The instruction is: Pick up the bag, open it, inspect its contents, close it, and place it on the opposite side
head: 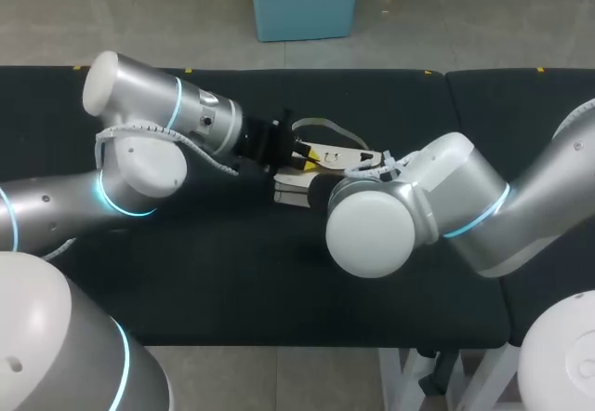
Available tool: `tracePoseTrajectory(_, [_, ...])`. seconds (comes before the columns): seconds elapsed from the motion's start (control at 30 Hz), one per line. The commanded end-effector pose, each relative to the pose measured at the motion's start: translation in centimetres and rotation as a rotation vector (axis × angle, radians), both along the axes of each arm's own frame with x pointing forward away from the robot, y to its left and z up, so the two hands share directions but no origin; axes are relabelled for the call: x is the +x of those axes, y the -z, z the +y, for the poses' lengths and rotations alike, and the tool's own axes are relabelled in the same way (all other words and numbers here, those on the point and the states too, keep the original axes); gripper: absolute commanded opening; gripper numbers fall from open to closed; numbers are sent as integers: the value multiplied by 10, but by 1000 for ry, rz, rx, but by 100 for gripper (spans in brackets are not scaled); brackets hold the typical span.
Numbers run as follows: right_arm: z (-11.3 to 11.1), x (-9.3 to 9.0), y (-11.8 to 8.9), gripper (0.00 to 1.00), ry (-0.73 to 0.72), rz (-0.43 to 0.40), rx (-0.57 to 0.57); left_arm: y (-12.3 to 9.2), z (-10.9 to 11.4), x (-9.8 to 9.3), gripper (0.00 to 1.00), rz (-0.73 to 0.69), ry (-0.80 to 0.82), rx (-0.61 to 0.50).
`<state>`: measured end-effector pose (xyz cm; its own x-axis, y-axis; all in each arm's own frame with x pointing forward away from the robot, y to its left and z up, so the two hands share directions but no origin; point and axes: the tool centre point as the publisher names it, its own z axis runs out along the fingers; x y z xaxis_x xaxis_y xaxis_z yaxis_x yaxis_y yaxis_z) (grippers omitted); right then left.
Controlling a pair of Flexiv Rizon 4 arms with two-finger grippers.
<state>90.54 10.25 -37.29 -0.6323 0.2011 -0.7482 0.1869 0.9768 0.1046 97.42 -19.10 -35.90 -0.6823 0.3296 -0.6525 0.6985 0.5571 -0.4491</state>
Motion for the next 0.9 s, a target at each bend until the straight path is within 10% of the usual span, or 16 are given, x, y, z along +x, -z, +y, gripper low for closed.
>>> tracePoseTrajectory(0.03, [3,2,1,0,0,-3,1,7,-10,0,0,-16,-30,8])
tracePoseTrajectory(0.9, [3,2,1,0,0,-3,1,3,17,-1,0,8,-32,9])
